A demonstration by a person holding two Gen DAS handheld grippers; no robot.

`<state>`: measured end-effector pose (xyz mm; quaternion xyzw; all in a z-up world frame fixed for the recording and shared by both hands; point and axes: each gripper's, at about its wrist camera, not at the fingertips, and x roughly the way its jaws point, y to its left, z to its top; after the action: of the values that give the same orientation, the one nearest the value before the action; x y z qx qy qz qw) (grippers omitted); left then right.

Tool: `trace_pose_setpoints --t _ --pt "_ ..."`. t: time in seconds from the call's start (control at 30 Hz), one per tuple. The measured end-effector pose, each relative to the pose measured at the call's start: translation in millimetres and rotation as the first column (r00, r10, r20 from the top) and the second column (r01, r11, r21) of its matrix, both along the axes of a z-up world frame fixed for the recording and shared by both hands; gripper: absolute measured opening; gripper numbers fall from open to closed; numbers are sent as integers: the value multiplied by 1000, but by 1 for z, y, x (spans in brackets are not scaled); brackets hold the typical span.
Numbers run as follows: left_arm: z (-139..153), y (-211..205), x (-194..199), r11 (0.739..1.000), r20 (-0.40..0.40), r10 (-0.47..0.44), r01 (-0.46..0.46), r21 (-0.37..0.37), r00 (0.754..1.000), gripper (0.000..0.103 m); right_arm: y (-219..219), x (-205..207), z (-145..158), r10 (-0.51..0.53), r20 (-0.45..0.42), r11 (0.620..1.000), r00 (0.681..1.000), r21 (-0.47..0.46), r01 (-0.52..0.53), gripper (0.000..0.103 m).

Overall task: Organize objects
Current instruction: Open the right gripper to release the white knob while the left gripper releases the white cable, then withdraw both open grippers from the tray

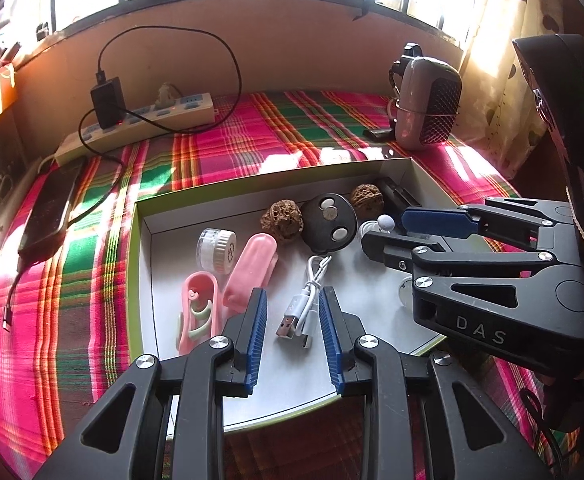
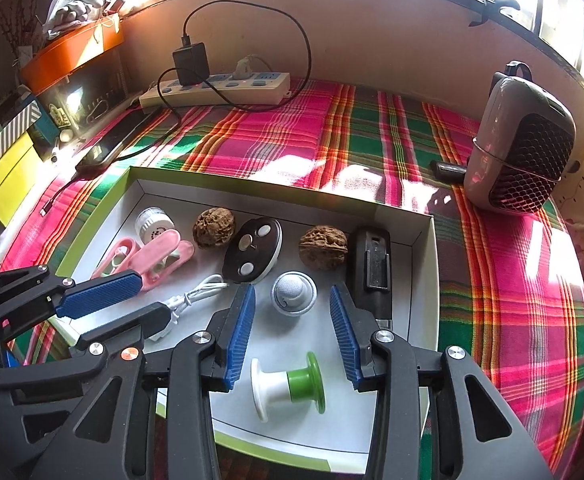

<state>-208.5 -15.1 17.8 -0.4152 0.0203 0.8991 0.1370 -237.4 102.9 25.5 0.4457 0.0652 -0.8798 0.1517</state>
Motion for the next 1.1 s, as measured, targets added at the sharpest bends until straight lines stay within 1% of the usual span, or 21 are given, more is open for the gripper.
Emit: trace_pose_setpoints --t 0.2,0.37,0.47,0.57,0.7,0.77,0.87,1.1 --pt "2 -4 9 1000 -6 13 -13 0 1000 25 0 9 5 -12 -12 1000 1000 -18 12 41" --pt "8 -6 19 999 -29 39 -40 -11 999 25 1 20 12 -25 -38 999 999 -23 24 41" --pt "11 -8 27 997 -52 69 -71 -35 996 25 2 28 16 -40 -49 999 998 -28 38 41" --pt "14 -12 35 995 -59 96 -98 -30 994 25 3 38 20 -54 -69 998 996 -33 52 42" --pt "16 -14 47 989 -71 133 -137 -53 989 25 6 51 29 -71 -99 997 993 -46 67 42" --pt "17 -17 53 987 -73 148 -151 -48 986 25 8 59 32 -79 -111 996 991 -48 75 42" --pt "18 -16 63 983 -84 168 -174 -65 982 25 12 70 32 -96 -112 994 989 -56 90 42" --pt "14 -16 85 978 -64 193 -197 -63 979 25 21 95 29 -131 -117 991 984 -46 126 42"
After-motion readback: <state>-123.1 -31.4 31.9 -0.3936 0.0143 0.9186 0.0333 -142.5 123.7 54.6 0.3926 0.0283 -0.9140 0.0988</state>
